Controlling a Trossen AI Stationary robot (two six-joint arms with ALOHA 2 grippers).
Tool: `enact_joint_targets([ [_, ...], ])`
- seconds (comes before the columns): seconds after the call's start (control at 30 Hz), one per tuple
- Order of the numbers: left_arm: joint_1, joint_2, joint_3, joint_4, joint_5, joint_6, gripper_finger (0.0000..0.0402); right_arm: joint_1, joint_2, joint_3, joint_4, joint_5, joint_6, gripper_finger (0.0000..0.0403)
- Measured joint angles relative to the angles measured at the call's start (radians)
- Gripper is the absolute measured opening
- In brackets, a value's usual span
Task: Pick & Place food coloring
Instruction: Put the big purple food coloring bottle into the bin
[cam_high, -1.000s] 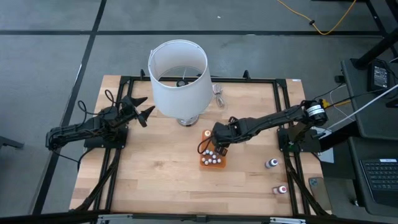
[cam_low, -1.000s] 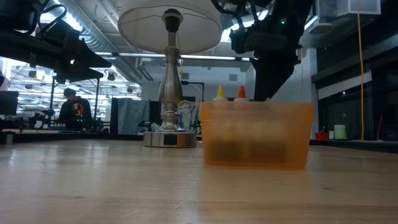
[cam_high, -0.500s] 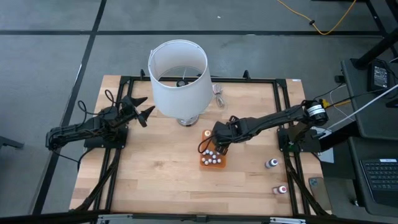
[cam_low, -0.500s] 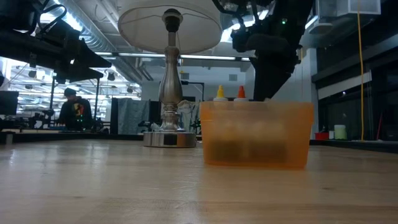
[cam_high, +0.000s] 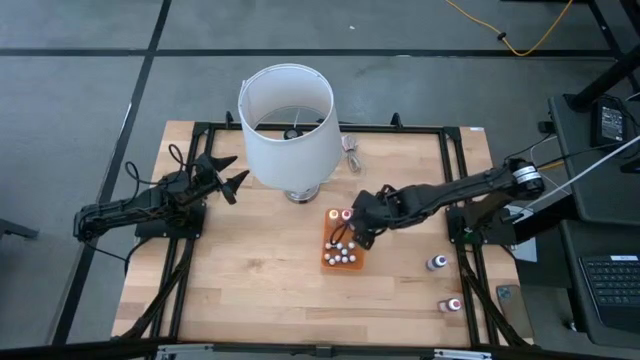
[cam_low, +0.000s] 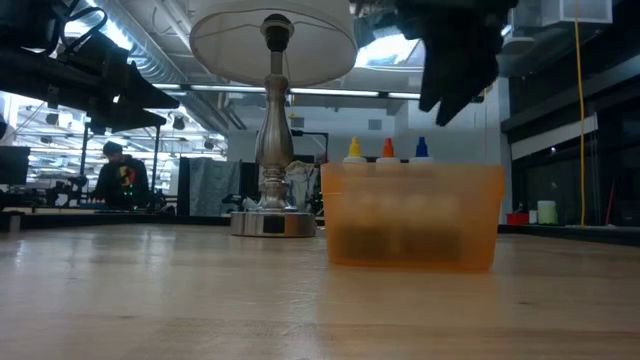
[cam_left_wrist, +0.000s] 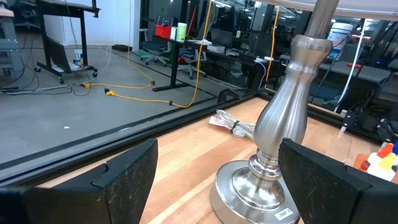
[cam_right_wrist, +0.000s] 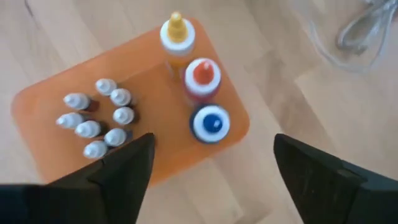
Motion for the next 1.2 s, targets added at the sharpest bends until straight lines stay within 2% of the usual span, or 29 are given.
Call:
enact_joint_targets([
  [0.2,0.0,0.0,0.0,0.0,0.0,0.0,0.0322,0.05,-0.017,0.0,-0.077,-0.039,0.154,0.035],
  [0.57,0.0,0.0,0.0,0.0,0.0,0.0,0.0322,0.156,-0.038,0.0,-0.218,-0.128,0.396,0.0353],
  [0.77,0.0,0.0,0.0,0.0,0.0,0.0,0.0322,0.208,-0.065,-0.08,-0.209,-0.185,0.528,0.0353],
  [1.2,0.0,0.0,0.0,0.0,0.0,0.0,0.0322,0.272,-0.21,-0.262,-0.208,-0.219,0.726,0.0353],
])
